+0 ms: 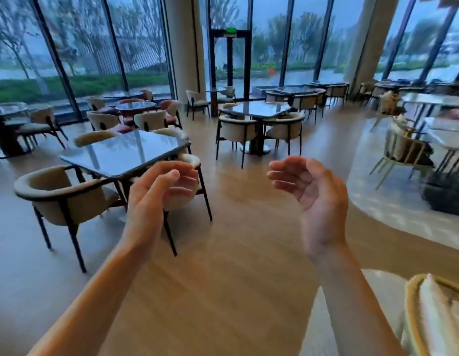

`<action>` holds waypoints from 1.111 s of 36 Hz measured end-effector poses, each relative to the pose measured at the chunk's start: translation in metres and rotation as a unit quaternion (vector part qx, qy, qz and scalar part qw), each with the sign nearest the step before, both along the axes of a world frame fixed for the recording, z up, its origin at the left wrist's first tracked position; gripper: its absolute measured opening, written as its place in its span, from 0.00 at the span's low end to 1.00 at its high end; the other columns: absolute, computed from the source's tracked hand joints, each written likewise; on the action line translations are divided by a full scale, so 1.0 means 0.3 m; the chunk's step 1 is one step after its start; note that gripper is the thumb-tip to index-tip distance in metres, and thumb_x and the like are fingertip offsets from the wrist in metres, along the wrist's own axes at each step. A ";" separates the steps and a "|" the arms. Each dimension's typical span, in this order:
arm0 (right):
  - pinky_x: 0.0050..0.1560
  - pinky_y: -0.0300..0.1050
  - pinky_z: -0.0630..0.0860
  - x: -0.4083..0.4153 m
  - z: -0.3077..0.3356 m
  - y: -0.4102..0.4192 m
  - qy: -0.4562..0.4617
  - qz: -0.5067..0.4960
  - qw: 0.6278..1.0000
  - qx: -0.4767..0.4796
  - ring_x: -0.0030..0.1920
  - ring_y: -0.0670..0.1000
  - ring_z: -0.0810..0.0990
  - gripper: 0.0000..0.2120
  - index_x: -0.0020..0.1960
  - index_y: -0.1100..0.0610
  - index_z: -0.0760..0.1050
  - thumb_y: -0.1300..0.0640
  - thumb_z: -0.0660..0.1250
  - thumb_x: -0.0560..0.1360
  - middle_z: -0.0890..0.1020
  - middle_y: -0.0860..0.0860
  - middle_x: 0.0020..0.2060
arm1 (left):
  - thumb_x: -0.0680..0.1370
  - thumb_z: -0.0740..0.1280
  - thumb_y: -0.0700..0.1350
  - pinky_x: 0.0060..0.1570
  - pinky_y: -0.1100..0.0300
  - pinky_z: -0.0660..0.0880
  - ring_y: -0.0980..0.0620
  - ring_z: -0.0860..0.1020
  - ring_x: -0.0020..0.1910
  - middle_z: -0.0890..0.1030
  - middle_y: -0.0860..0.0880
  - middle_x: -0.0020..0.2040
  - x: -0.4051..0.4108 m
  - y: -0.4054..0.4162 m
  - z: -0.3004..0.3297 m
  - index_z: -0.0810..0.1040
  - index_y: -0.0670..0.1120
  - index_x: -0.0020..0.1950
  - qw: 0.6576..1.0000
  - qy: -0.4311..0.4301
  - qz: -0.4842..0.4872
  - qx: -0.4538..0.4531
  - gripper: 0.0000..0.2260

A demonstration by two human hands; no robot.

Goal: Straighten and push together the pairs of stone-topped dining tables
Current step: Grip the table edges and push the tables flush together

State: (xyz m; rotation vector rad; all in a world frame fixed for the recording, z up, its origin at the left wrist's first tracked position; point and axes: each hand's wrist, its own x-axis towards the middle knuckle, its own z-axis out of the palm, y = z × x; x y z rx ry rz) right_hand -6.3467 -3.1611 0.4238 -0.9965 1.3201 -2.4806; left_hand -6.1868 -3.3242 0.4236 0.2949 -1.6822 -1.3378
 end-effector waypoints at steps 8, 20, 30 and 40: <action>0.50 0.56 0.80 -0.591 0.061 -0.284 0.041 -0.118 0.992 0.012 0.47 0.60 0.85 0.15 0.50 0.59 0.81 0.54 0.57 0.80 0.86 0.59 0.46 | 0.79 0.59 0.44 0.53 0.51 0.79 0.40 0.81 0.56 0.84 0.41 0.55 -0.808 -0.351 -0.011 0.82 0.44 0.53 0.986 0.039 -0.158 0.036 0.13; 0.49 0.50 0.80 -1.418 0.181 -0.199 0.041 -0.315 0.947 0.049 0.47 0.59 0.85 0.15 0.51 0.62 0.81 0.54 0.59 0.79 0.86 0.59 0.45 | 0.77 0.60 0.44 0.48 0.53 0.80 0.41 0.82 0.52 0.85 0.41 0.53 -1.947 -0.383 0.096 0.82 0.43 0.52 0.927 0.069 -0.360 0.079 0.13; 0.51 0.55 0.81 -2.323 0.175 -0.176 0.046 -0.385 0.921 0.023 0.47 0.61 0.85 0.16 0.52 0.62 0.81 0.54 0.57 0.81 0.86 0.60 0.46 | 0.78 0.59 0.44 0.50 0.51 0.80 0.44 0.83 0.51 0.86 0.46 0.50 -2.911 -0.323 0.139 0.82 0.45 0.50 0.901 0.090 -0.421 0.059 0.13; 0.49 0.50 0.81 -3.124 0.213 -0.218 0.043 -0.377 0.923 0.065 0.47 0.59 0.85 0.15 0.50 0.60 0.82 0.55 0.58 0.81 0.87 0.58 0.45 | 0.78 0.59 0.44 0.49 0.54 0.82 0.41 0.83 0.51 0.85 0.43 0.50 -3.722 -0.395 0.185 0.84 0.46 0.48 0.904 0.096 -0.413 0.061 0.13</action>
